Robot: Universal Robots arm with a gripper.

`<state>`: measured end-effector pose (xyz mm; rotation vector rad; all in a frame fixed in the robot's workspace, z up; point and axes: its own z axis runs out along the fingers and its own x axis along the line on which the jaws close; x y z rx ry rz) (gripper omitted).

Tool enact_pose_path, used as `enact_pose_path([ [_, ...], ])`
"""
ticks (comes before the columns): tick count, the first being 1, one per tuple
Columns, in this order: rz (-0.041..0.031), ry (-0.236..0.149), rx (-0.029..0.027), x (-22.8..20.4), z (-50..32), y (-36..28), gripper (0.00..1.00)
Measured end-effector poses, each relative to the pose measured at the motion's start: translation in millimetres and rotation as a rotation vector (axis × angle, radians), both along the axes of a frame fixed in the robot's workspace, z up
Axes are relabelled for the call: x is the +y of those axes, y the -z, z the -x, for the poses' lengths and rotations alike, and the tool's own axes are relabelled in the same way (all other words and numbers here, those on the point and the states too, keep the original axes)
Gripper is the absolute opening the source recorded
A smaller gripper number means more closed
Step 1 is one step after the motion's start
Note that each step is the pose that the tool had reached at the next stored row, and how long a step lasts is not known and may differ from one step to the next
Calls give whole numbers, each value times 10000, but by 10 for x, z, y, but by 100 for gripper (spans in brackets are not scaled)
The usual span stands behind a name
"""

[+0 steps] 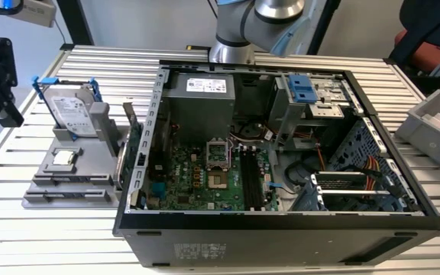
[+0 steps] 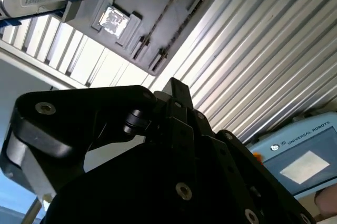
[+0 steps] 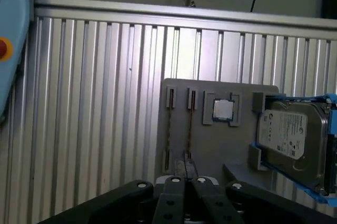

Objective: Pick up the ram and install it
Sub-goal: 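Pick up the ram and move it above insertion slot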

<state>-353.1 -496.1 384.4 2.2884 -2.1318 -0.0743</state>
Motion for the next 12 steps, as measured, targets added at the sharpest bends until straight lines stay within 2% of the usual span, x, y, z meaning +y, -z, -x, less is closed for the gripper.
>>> enact_pose_path([
  [4, 1, -557, 1, 2, 0, 0, 0],
  [12, 1, -1055, 1, 2, 0, -1, 0],
])
